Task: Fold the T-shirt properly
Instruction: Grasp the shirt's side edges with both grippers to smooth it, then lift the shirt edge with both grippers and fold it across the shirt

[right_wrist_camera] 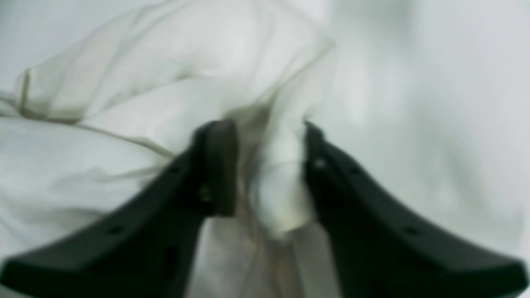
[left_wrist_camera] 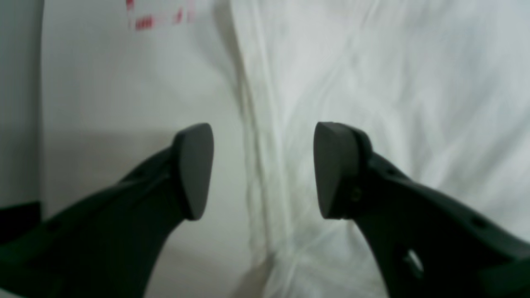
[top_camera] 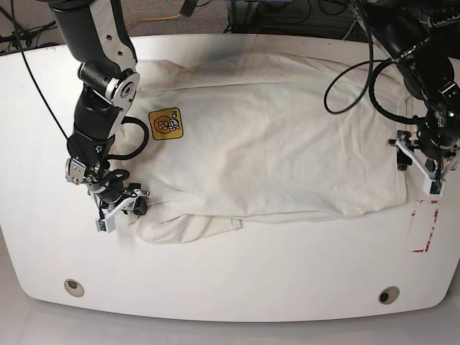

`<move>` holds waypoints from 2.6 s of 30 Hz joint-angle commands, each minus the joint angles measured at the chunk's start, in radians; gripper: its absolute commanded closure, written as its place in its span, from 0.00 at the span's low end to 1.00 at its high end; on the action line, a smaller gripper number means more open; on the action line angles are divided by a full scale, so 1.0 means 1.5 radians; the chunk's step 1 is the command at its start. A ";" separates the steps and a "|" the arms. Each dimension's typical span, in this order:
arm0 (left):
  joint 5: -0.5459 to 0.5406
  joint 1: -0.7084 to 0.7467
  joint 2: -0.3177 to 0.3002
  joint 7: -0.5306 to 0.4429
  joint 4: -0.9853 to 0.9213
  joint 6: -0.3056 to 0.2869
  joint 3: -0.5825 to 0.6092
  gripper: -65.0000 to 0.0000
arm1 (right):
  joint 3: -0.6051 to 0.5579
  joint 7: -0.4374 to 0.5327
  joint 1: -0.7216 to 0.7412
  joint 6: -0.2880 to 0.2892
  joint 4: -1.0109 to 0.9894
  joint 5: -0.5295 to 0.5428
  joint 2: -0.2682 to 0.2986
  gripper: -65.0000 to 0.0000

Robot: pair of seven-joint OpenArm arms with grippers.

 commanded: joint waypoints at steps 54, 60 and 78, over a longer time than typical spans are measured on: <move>0.000 -0.186 -0.066 -0.252 -0.484 0.137 0.109 1.00 | -0.002 -0.072 0.025 0.007 0.105 0.010 0.006 1.00; 0.000 -0.193 -0.066 -0.247 -0.424 0.136 0.107 1.00 | -0.008 -0.136 0.022 0.007 0.192 0.010 0.003 1.00; 0.000 -0.260 -0.065 -0.162 -0.195 0.080 0.108 1.00 | -0.212 -0.236 0.091 0.007 0.394 0.014 0.035 1.00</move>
